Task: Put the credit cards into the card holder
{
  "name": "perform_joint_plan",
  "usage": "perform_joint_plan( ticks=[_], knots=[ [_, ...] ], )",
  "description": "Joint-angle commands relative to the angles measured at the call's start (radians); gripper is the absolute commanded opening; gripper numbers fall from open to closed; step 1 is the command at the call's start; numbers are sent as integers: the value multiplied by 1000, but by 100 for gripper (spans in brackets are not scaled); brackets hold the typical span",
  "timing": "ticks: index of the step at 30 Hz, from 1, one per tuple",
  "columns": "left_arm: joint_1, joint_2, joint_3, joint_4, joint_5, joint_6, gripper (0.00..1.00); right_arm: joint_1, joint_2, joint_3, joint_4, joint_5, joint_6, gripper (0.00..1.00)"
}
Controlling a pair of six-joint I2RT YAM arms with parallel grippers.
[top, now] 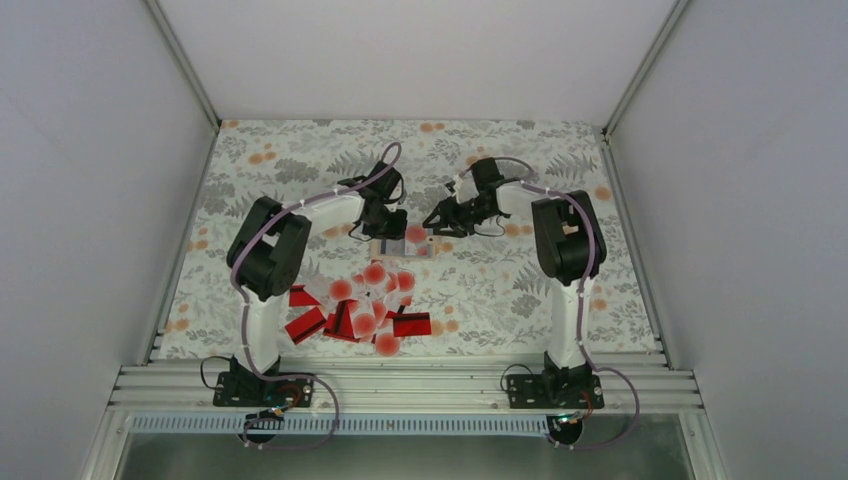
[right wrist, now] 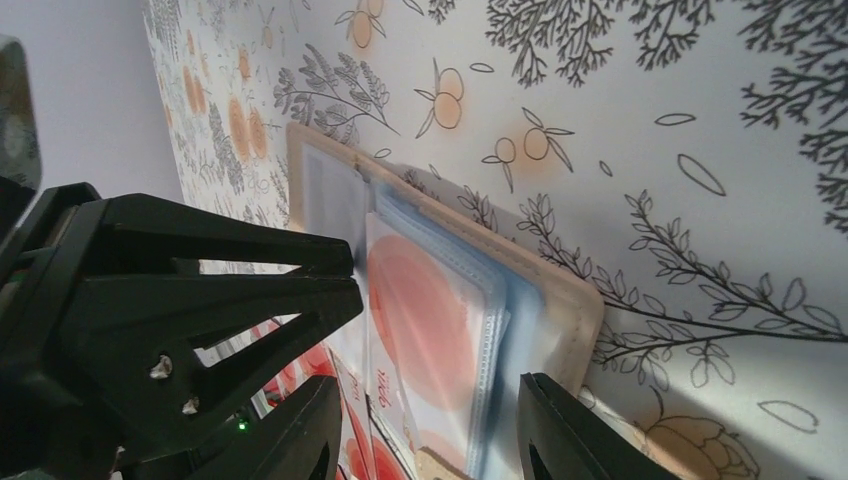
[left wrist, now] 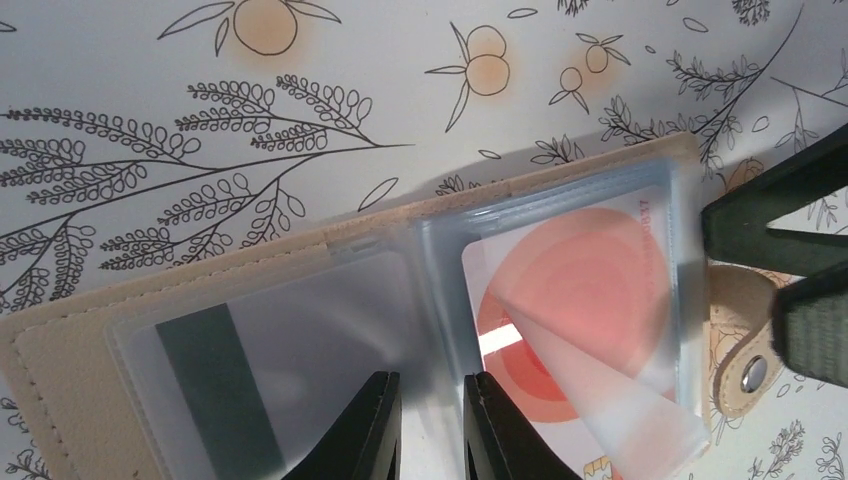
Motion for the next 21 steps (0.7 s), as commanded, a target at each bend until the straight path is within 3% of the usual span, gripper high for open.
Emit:
perform_joint_plan(
  ticks=[1,15,21],
  knots=[
    [2,29,10,-16,2,14,18,8,35,28,-14,-26,-19,45],
    [-11,52,24,-32,6,20,17,27,59,38,-15,-46,-28,45],
    [-13,59,24,-32,7,16,16,28,17,67,-93,58,-59,45]
  ],
)
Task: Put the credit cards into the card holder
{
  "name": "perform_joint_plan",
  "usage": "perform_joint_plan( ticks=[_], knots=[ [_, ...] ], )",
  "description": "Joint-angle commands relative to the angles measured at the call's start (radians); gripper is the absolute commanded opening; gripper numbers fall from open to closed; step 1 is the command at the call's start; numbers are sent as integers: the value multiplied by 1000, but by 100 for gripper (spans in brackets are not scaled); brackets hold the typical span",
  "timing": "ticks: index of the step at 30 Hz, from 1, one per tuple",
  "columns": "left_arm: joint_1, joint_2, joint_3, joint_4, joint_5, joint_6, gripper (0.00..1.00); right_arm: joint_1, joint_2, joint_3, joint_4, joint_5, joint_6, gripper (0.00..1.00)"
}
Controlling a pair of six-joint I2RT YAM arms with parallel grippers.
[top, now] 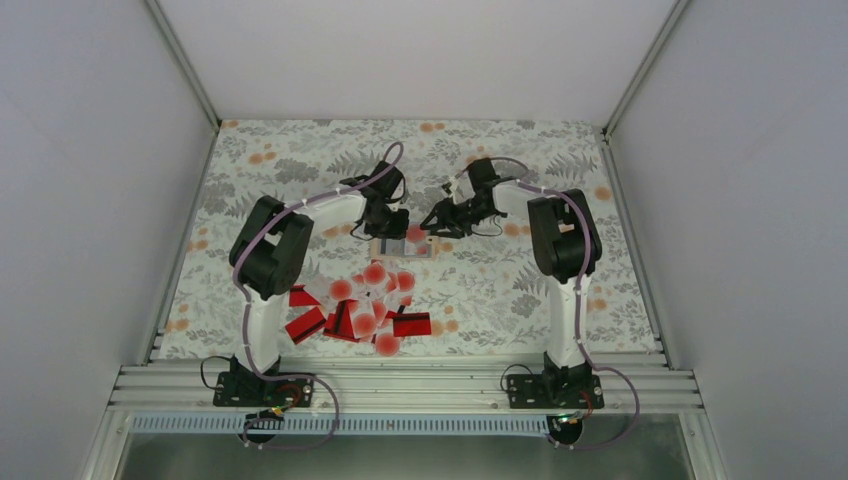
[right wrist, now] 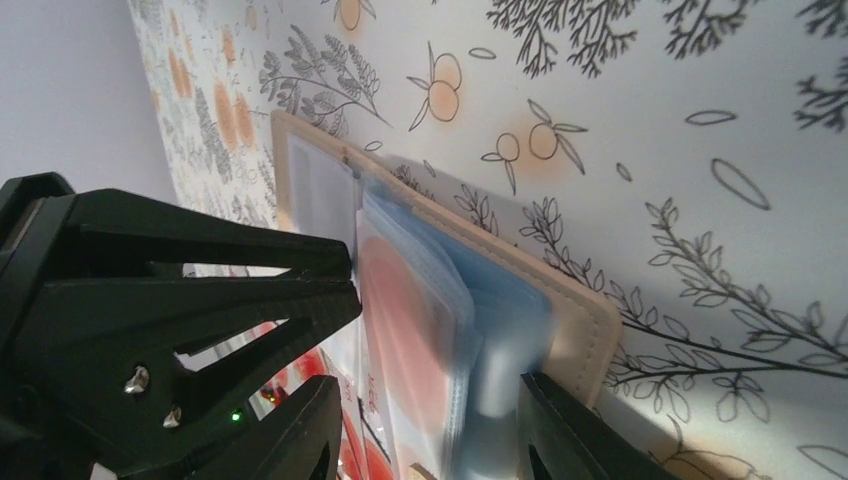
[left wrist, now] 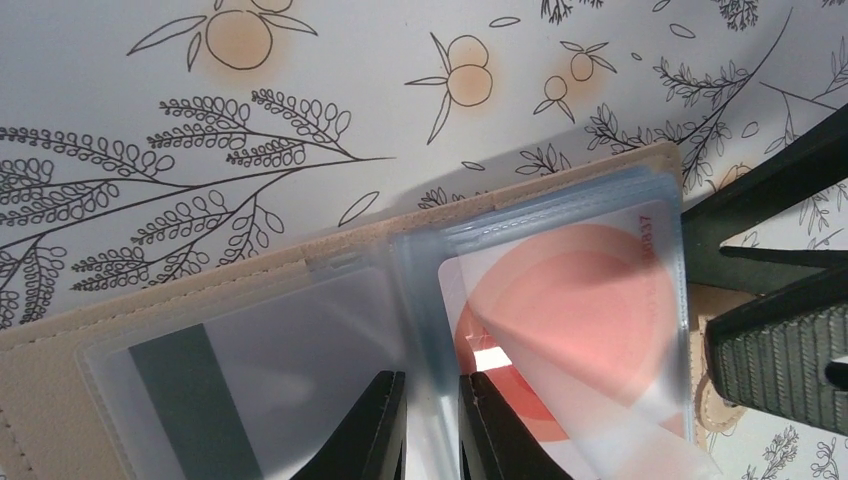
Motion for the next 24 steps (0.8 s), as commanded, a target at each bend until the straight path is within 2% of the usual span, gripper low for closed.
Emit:
perform_joint_plan(
  ticks=[1,8,24],
  knots=[
    [-9,44,4,-28,0,12,16,17,-35,40,-79,98,-39,45],
    [-9,40,2,-23,5,8,12,18,-90,35,-88,106,-41,45],
    [10,-57,20,-97,-37,10,12,26,-41,48,-49,41,-6,45]
  ],
)
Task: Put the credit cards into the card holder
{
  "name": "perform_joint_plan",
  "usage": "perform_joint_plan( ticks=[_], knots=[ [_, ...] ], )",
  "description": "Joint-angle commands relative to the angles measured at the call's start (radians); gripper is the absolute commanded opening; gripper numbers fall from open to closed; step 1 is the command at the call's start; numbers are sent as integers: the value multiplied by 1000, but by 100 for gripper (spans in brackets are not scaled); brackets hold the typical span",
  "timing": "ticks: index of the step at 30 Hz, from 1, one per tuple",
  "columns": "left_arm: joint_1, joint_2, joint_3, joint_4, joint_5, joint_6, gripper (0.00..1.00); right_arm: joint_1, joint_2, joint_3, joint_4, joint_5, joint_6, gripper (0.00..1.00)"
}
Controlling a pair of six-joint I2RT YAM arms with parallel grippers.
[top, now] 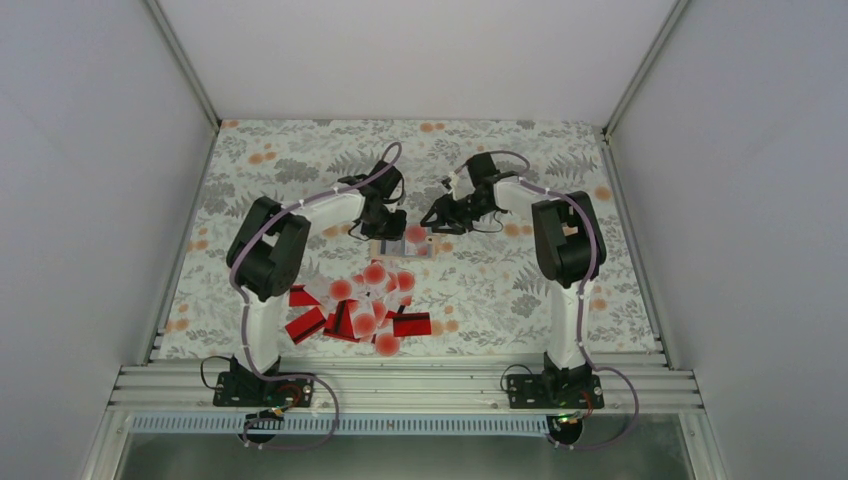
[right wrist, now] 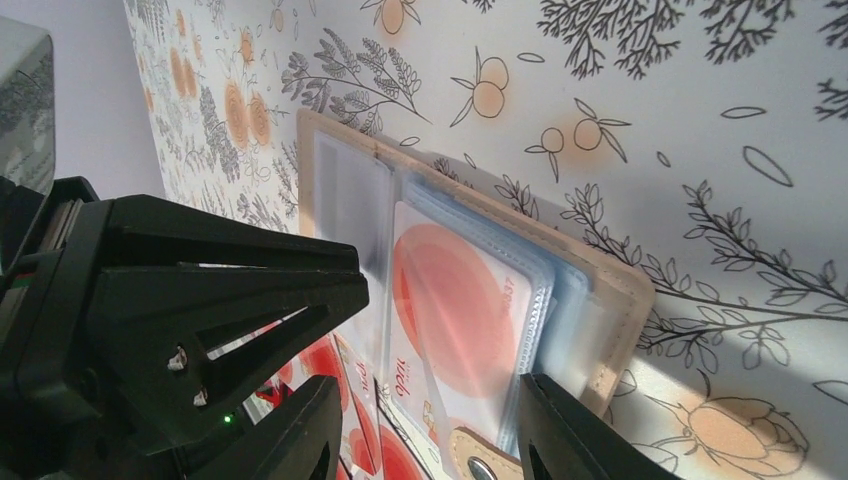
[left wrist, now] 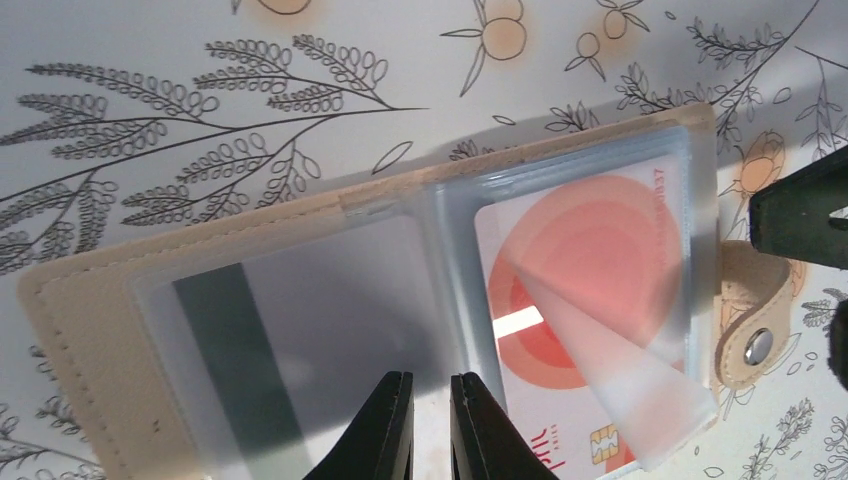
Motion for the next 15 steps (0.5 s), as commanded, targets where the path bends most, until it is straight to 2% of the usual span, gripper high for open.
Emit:
perform_joint_plan(
  ticks=[1,15],
  knots=[
    [8,-43,6,-34,-24,11,12,14,9,21,24,-26,9,45],
    [0,26,6,-5,22,30,12,19,38,-8,57,-35,28,45]
  ],
)
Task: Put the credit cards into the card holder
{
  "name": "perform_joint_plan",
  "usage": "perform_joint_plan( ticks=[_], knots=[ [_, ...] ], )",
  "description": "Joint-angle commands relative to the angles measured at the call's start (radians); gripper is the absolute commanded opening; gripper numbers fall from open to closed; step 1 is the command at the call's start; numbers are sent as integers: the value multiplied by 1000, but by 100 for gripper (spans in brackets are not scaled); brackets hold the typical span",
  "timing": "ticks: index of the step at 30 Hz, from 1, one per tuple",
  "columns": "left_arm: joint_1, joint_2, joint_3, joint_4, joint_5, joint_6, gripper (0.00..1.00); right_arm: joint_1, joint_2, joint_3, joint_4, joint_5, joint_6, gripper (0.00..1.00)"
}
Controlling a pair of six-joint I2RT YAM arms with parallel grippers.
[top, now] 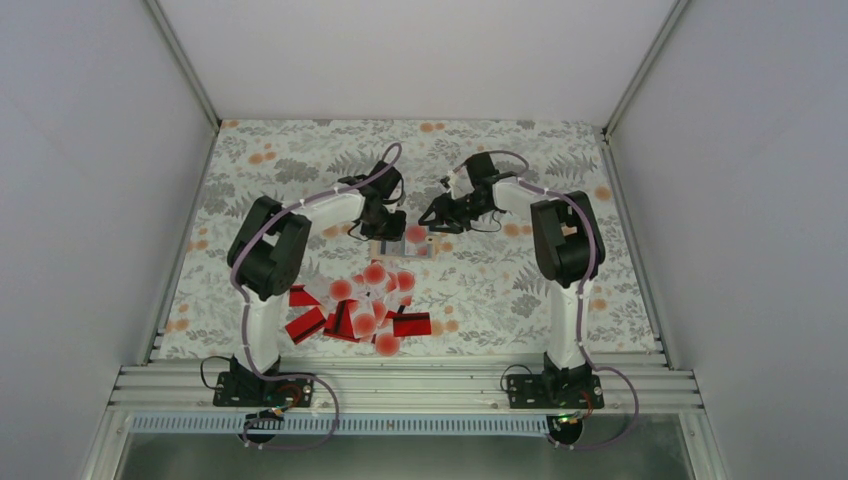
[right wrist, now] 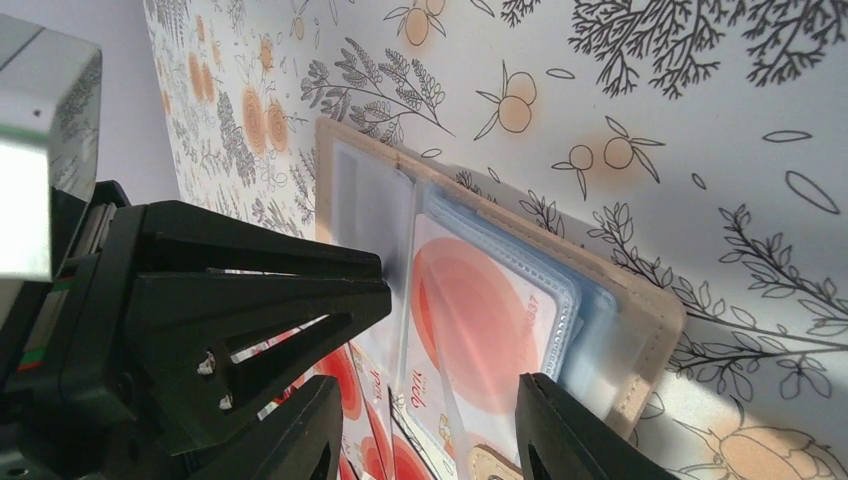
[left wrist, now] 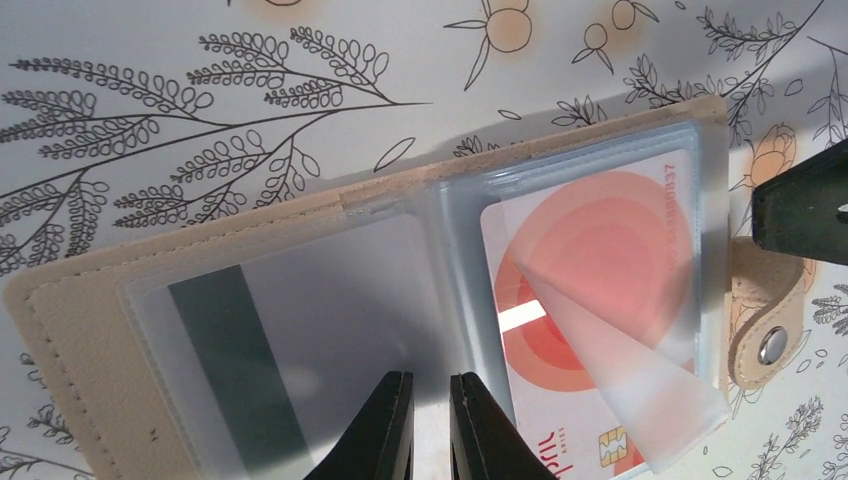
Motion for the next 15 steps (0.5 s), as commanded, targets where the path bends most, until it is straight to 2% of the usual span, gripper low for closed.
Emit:
perform_joint_plan(
  ticks=[1,15],
  knots=[
    [-3,28,7,5,26,21,12,13,40,-5,25,-13,10,45],
    [-6,42,5,8,36,36,11,21,54,-21,34,10,19,45]
  ],
)
